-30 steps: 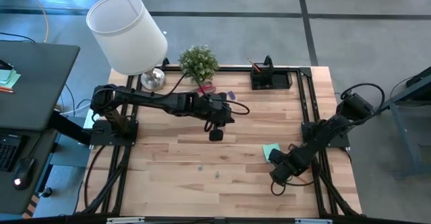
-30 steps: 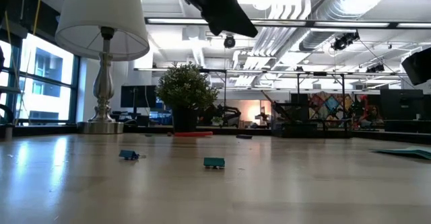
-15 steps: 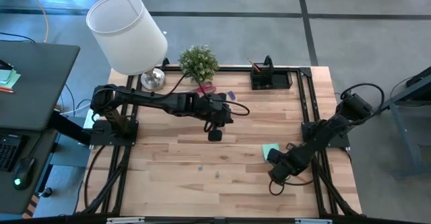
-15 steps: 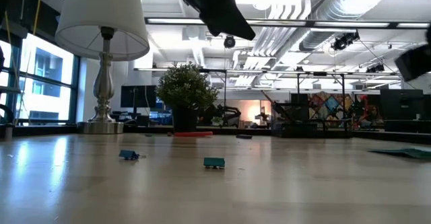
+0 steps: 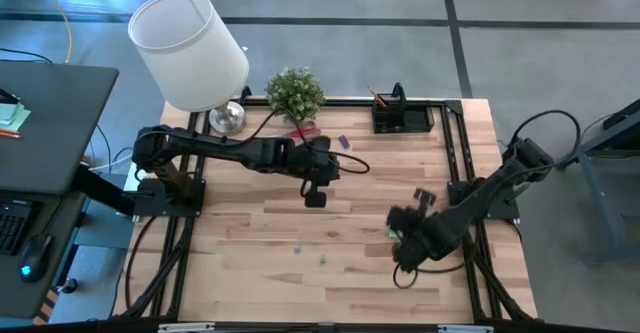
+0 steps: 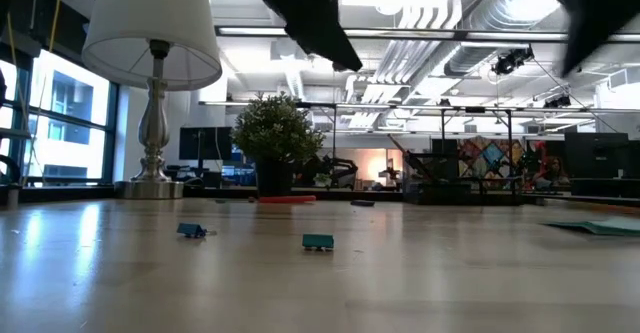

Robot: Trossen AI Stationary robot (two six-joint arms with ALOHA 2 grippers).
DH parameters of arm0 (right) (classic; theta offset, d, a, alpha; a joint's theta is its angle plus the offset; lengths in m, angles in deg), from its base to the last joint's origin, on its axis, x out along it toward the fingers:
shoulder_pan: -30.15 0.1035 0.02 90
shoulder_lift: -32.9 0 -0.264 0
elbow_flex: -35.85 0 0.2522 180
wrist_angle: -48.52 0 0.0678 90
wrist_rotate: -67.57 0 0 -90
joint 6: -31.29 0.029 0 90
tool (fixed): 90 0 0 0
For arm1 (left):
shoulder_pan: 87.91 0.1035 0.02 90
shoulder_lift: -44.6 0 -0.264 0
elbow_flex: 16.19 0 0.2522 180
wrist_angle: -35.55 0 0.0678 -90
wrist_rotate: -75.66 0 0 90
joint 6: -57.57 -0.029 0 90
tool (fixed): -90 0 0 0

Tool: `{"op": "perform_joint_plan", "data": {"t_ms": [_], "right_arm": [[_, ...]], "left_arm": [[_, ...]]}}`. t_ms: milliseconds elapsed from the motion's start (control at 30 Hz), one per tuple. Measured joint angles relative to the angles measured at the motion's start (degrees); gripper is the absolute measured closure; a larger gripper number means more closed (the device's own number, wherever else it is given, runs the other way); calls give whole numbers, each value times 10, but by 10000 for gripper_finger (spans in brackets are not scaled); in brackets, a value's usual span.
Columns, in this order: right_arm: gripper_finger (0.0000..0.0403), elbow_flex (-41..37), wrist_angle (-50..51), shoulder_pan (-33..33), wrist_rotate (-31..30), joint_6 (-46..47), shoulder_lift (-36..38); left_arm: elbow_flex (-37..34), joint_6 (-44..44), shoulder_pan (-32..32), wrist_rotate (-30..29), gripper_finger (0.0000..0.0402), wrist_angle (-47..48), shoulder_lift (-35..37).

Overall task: Pick and place office supplies into organizer
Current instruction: Put the orange pencil in the black desk organizer

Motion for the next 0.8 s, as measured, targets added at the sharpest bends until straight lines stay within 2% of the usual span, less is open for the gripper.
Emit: {"op": "perform_joint_plan", "data": {"t_ms": [67, 100, 133, 267, 367, 500, 667, 800], "right_arm": [[401, 11, 26, -18, -55, 6, 14], [401, 12, 28, -30, -56, 2, 25], [401, 11, 24, -41, -43, -2, 35], [402, -18, -28, -77, 72, -34, 75], [394, -63, -53, -98, 86, -38, 91], [355, -151, -98, -137, 88, -77, 102], [294, -288, -271, -186, 191, -180, 125], [268, -356, -342, -217, 214, -190, 133]], "left_arm": [[-1, 0, 0, -15, 394, 26, 9], [-1, 1, 0, -21, 394, 30, 13], [0, 2, 0, -24, 394, 33, 20], [0, 2, 0, -25, 394, 60, 40], [0, 0, 0, -24, 394, 67, 45], [0, 0, 0, -23, 394, 80, 46], [0, 1, 0, -23, 394, 114, 46], [0, -2, 0, -23, 394, 121, 46]]}}
